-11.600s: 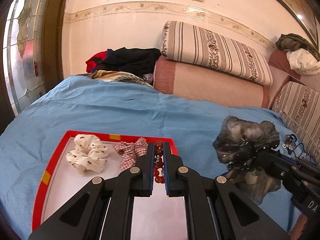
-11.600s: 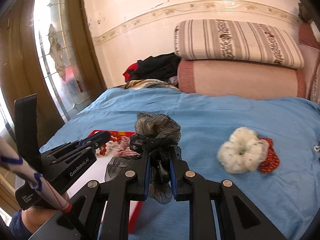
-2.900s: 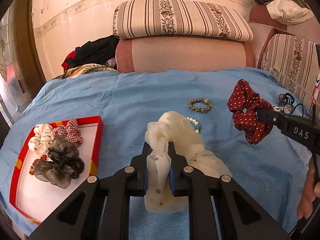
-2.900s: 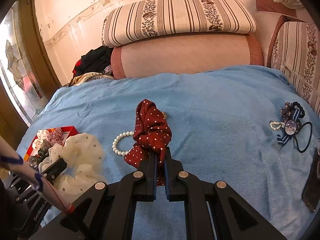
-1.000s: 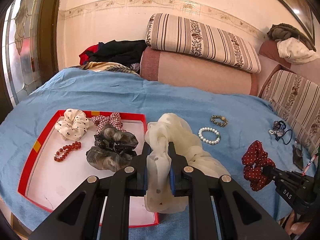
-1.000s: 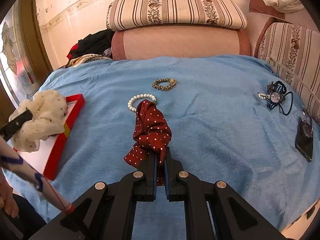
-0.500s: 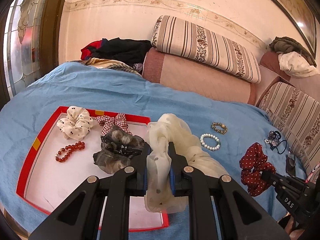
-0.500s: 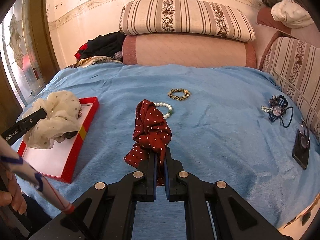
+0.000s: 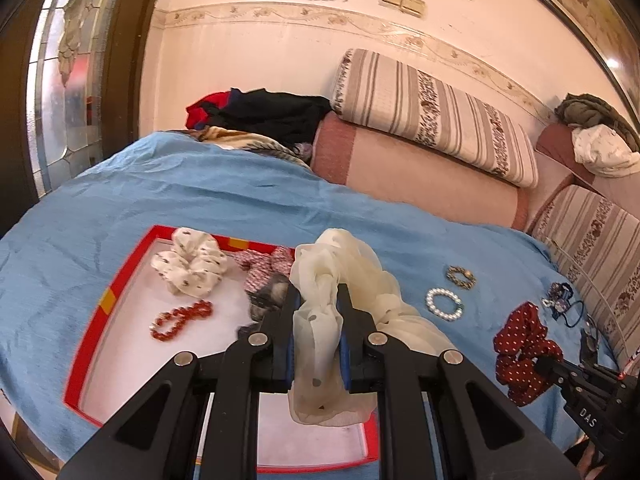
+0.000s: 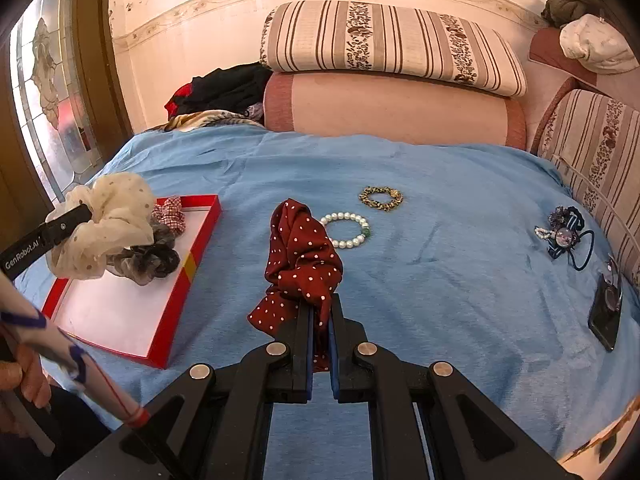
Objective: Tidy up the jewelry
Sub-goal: 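Lower white sheer scrunchie into tray while right tool lowers red polka-dot scrunchie beside it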
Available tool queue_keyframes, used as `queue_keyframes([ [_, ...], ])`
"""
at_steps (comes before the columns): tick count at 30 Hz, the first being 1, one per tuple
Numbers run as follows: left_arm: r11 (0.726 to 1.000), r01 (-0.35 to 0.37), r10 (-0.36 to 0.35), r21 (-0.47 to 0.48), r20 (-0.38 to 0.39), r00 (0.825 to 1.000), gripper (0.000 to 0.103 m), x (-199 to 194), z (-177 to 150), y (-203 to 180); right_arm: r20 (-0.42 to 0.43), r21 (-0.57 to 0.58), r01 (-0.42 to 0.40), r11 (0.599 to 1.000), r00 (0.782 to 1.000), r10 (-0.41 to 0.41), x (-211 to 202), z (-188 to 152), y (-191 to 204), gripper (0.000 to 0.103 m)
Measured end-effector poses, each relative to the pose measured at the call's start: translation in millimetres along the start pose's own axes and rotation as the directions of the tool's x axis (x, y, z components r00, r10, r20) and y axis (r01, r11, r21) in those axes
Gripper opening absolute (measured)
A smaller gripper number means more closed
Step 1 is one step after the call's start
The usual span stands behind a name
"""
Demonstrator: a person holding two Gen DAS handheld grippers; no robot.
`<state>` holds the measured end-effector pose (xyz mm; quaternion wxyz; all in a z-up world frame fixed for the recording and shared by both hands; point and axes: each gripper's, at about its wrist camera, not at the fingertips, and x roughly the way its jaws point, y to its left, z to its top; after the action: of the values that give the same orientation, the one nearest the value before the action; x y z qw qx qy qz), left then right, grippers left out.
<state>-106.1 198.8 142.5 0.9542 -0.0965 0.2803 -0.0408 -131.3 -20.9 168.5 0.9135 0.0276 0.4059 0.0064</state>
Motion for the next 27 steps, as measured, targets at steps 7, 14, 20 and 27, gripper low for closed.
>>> queue_keyframes([
  [7,0.999,-0.037,0.037,-0.037,0.009,0.999,0.016,-3.3,5.5,25.5,0.002,-0.019,-0.007,1.000,1.000,0.007,-1.1,3.5,11.8,0.007],
  [14,0.995,-0.070,0.071,-0.073,0.015,0.997,0.016,-6.3,8.4,49.5,-0.003,-0.036,-0.024,0.999,1.000,0.024,0.9,6.2,24.3,0.007],
  [20,0.991,-0.090,0.091,-0.102,0.009,0.996,0.016,-6.8,7.7,66.4,-0.003,-0.057,-0.049,0.997,0.999,0.049,1.9,10.6,40.6,0.007],
  [27,0.986,-0.114,0.115,-0.119,-0.001,0.993,0.016,-9.4,4.4,82.0,0.001,-0.080,-0.087,0.993,0.996,0.087,4.6,14.8,63.4,0.007],
])
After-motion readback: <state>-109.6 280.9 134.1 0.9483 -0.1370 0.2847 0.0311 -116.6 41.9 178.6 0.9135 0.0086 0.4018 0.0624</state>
